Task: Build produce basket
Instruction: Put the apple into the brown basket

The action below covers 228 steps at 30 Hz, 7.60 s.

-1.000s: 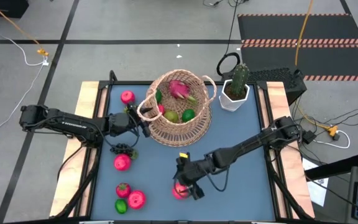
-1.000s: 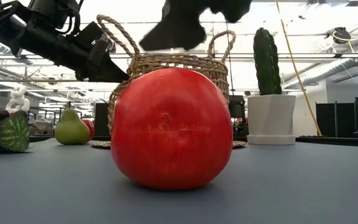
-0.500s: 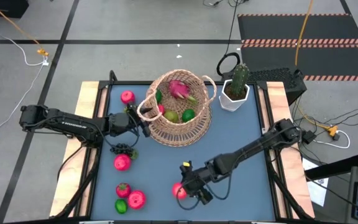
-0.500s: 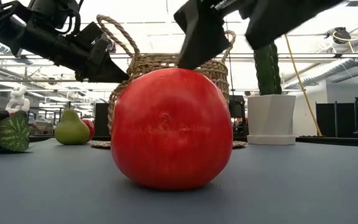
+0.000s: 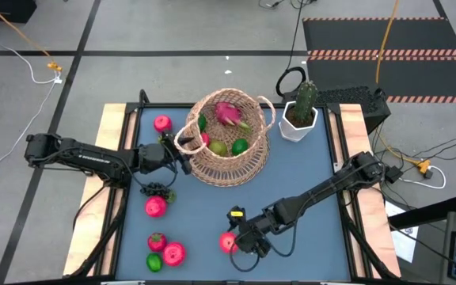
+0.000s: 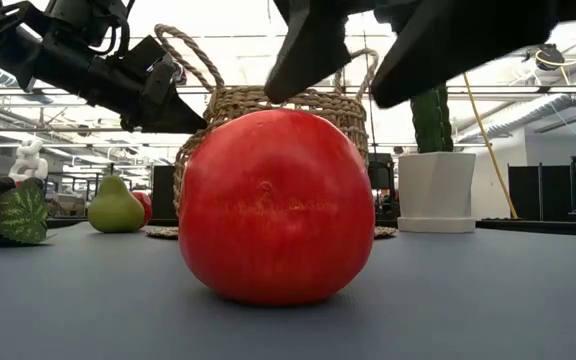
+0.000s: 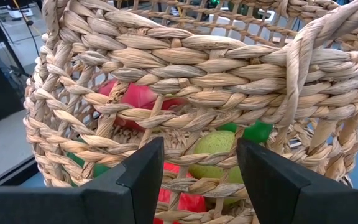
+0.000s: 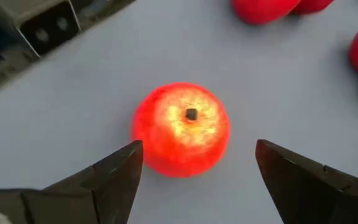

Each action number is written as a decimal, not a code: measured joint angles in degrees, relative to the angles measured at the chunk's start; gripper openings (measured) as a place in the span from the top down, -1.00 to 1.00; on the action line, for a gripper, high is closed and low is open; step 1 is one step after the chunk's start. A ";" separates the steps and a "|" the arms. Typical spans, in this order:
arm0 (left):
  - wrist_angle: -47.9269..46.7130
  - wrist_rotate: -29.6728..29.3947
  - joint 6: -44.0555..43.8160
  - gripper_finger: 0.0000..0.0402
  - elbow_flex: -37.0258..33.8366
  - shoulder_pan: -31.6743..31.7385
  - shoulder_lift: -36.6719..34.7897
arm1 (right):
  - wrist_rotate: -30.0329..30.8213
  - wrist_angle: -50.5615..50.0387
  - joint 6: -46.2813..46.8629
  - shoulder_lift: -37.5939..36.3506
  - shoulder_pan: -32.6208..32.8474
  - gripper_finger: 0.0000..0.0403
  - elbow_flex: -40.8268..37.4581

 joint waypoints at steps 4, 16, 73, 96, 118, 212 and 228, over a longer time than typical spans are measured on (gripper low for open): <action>-0.47 0.00 0.00 -0.02 0.00 -0.01 -0.02 | 1.53 7.11 -3.79 0.00 -0.15 -0.52 -1.63; -0.54 -0.04 -2.47 -0.02 0.00 0.00 -0.02 | -13.77 11.93 6.59 4.06 -4.61 -0.52 -2.18; -2.27 -0.34 -2.29 -0.02 0.04 1.86 0.02 | -2.67 6.59 6.27 0.73 -3.70 -0.31 -7.35; -5.42 1.06 -4.16 -0.02 0.02 0.96 -0.01 | 16.16 15.78 -9.60 -15.16 -13.57 0.33 -7.55; -8.71 0.90 -8.20 -0.02 0.07 -0.95 -0.01 | 24.66 15.81 21.52 -29.90 -7.46 -0.08 -28.99; -4.71 0.68 -8.82 -0.02 0.00 -1.18 0.00 | 20.21 10.99 24.93 -28.38 -9.54 -0.82 -33.70; -5.73 0.68 -10.14 -0.02 0.00 -1.31 -0.02 | 11.37 30.70 14.62 -11.81 -9.52 -0.98 -35.84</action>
